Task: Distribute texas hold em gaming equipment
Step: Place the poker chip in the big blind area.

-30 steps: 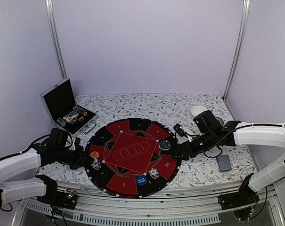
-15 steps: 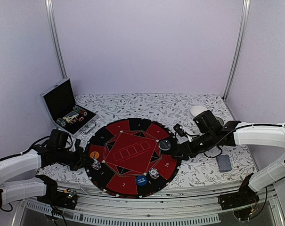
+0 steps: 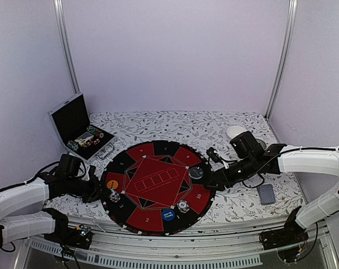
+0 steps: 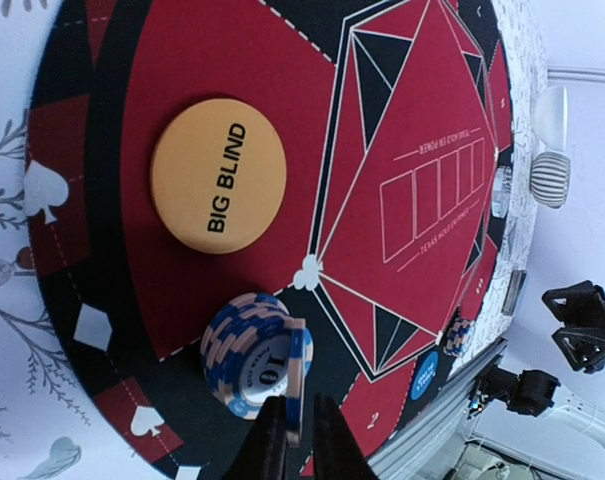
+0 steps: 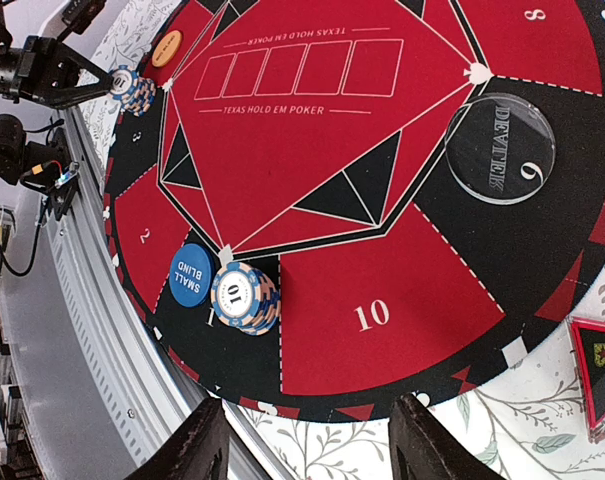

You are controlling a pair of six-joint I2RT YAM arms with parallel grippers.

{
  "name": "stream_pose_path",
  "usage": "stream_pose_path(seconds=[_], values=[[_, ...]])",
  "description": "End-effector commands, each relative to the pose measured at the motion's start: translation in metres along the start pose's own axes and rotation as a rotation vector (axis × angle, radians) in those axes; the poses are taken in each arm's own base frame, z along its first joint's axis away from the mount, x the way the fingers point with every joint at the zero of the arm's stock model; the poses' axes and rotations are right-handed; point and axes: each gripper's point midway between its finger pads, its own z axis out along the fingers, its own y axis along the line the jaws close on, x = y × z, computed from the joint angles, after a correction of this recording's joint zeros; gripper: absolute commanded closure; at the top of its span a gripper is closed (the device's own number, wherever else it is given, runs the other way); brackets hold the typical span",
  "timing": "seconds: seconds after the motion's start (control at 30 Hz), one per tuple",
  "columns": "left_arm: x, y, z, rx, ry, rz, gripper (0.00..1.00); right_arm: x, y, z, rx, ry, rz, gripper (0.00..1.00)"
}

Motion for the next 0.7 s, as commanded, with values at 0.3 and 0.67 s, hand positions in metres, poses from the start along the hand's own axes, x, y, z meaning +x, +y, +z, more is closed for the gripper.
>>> stream_pose_path(seconds=[0.3,0.67], values=[[-0.002,0.012,-0.006,-0.088,0.002,0.036,0.67,-0.015,0.003,-0.005,0.000,-0.031,-0.015,0.44],[-0.016,0.000,-0.013,-0.121,-0.016,0.093,0.48,-0.017,0.003,-0.007,0.010,-0.037,-0.015,0.43]])
